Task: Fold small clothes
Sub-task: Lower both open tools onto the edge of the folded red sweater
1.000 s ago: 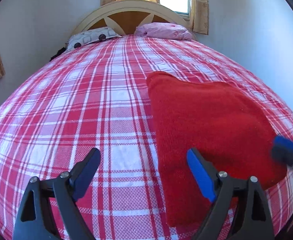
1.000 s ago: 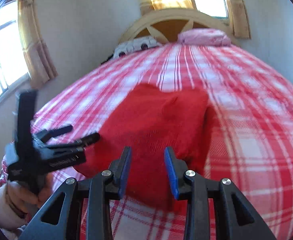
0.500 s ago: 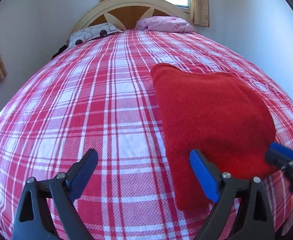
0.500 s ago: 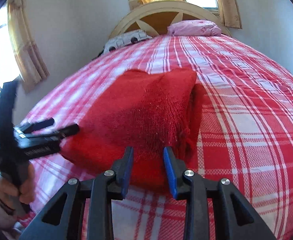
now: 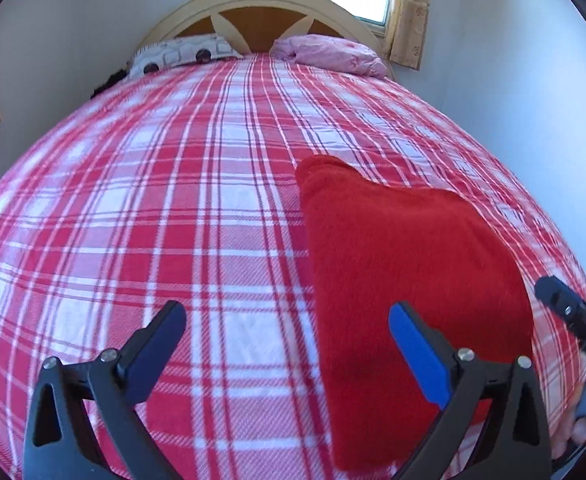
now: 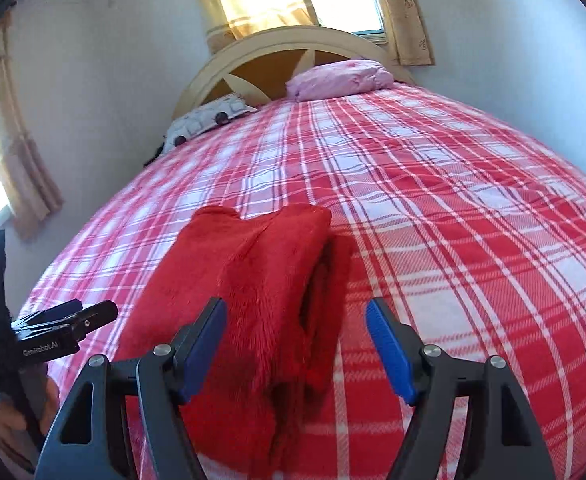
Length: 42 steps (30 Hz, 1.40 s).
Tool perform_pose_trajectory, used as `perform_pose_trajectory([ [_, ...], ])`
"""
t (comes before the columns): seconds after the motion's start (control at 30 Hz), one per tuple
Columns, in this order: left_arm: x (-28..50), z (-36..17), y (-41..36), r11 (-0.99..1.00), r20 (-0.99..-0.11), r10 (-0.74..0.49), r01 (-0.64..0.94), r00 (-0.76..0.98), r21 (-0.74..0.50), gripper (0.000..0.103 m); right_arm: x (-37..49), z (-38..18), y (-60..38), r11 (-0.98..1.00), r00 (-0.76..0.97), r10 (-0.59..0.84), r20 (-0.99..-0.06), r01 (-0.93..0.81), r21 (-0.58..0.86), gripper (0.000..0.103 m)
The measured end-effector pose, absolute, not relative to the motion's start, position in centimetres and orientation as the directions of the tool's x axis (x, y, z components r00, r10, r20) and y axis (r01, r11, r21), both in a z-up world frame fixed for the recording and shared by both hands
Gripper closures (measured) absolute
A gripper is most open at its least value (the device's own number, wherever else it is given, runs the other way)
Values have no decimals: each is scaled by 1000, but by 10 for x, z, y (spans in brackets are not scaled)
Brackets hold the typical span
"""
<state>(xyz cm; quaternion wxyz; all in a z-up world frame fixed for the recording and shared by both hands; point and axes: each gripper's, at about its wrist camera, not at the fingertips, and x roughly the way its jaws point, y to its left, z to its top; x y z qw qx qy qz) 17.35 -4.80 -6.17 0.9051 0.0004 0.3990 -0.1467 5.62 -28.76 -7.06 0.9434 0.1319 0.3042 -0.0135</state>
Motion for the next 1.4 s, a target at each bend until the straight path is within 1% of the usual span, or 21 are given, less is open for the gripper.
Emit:
perform_pose_trajectory([
  [0.1, 189, -64, -54, 959, -733, -266, 248, 627, -136, 0, 76, -73, -294, 952, 808, 50, -587, 138, 272, 30],
  [0.17, 200, -66, -58, 959, -741, -274, 235, 612, -161, 0, 91, -83, -306, 920, 803, 99, -587, 151, 361, 30],
  [0.23, 211, -70, -62, 950, -754, -306, 237, 581, -203, 0, 101, -93, -312, 902, 795, 128, -593, 155, 402, 30],
  [0.33, 224, -83, -71, 946, -784, -320, 228, 532, -231, 0, 113, -116, -313, 905, 760, 134, -636, 168, 391, 30],
  [0.43, 229, -96, -76, 939, -800, -340, 220, 494, -263, 0, 112, -127, -320, 876, 765, 176, -620, 165, 453, 30],
  [0.5, 231, -102, -77, 936, -797, -351, 218, 491, -278, 0, 112, -129, -319, 878, 764, 173, -621, 165, 449, 30],
  [0.63, 230, -105, -82, 937, -798, -343, 234, 495, -258, 0, 114, -130, -317, 883, 761, 173, -626, 161, 441, 30],
  [0.77, 227, -102, -88, 942, -797, -319, 267, 512, -205, 0, 115, -132, -319, 882, 760, 176, -625, 161, 444, 30],
  [0.83, 227, -101, -89, 943, -798, -313, 273, 516, -193, 0, 116, -132, -315, 890, 757, 170, -631, 157, 428, 33],
  [0.9, 227, -101, -88, 943, -799, -310, 274, 515, -190, 0, 119, -131, -310, 901, 750, 190, -633, 124, 417, 46],
  [0.93, 226, -101, -88, 943, -800, -311, 275, 514, -189, 0, 119, -130, -308, 906, 749, 186, -636, 120, 406, 46],
  [1.0, 226, -101, -89, 938, -797, -321, 288, 512, -193, 5, 119, -131, -309, 904, 748, 190, -636, 119, 410, 47],
  [1.07, 226, -100, -91, 931, -793, -335, 308, 509, -196, 13, 119, -132, -311, 897, 748, 200, -633, 119, 425, 47],
  [1.17, 226, -98, -94, 921, -788, -352, 336, 504, -196, 21, 119, -132, -311, 895, 748, 202, -632, 121, 428, 47],
  [1.2, 227, -98, -96, 920, -789, -355, 337, 501, -200, 23, 119, -133, -311, 894, 748, 205, -631, 120, 432, 46],
  [1.33, 225, -96, -100, 907, -783, -382, 362, 490, -216, 38, 119, -135, -315, 879, 749, 224, -624, 122, 461, 46],
  [1.4, 223, -95, -104, 911, -779, -369, 364, 506, -195, 41, 119, -134, -313, 886, 748, 214, -628, 123, 448, 46],
])
